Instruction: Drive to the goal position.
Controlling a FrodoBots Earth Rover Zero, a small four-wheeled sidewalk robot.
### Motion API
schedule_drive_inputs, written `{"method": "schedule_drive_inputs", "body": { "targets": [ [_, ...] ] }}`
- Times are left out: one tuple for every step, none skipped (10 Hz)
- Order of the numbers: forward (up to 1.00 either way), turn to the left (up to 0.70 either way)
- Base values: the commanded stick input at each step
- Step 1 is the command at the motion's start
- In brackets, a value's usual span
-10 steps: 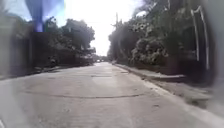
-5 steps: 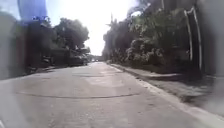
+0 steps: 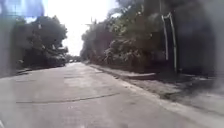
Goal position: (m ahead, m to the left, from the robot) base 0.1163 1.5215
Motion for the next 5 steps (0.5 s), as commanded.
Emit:
{"method": "schedule_drive_inputs", "body": {
  "targets": [
    [0.00, -0.05],
    [0.00, -0.05],
    [0.00, -0.05],
    [0.00, -0.05],
    [0.00, -0.05]
  ]
}}
